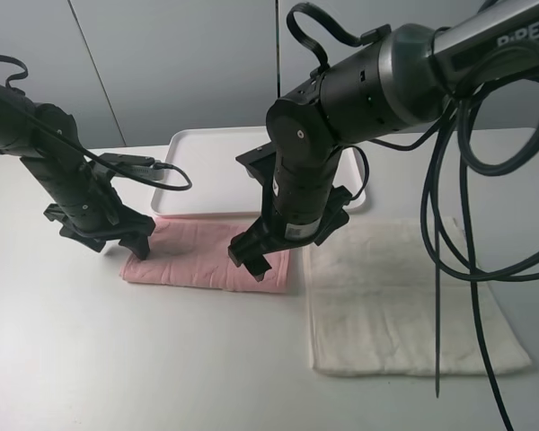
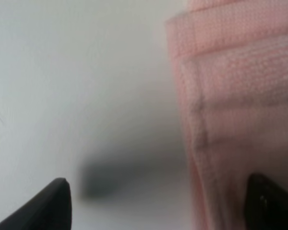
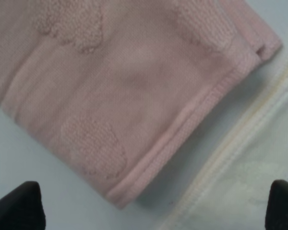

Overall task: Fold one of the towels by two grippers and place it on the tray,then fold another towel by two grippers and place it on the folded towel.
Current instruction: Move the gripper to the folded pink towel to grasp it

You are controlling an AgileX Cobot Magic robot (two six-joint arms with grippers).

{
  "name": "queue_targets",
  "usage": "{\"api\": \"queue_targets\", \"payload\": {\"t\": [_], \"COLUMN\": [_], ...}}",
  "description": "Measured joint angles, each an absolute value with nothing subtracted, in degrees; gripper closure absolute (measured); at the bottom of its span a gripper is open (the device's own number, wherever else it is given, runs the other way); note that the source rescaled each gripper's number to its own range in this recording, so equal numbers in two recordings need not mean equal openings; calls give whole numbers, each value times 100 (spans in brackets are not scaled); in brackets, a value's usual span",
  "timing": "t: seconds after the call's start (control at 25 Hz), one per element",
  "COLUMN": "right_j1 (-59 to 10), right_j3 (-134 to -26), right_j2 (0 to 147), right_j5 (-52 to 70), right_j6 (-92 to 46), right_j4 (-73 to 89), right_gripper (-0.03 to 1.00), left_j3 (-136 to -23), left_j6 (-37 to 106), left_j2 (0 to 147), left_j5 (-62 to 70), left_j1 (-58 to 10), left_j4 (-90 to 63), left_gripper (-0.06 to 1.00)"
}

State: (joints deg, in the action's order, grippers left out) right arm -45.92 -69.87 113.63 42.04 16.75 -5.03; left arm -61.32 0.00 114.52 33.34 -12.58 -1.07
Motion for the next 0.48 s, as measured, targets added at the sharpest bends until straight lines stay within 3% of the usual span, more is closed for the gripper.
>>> {"api": "queue_targets", "payload": {"t": [0.48], "right_j1": [-4592], "right_j3": [-6987], "right_j2": [11363], "right_j5": [4214], "right_j6": [1626], "right_j4": [-476], "right_gripper": [-3], "left_j3": [-6144], "left_j6": [-210], "left_j2": [11509], "left_j5": [3325], "left_j1": [-1208], "left_j4": [45], "left_gripper": [1]}}
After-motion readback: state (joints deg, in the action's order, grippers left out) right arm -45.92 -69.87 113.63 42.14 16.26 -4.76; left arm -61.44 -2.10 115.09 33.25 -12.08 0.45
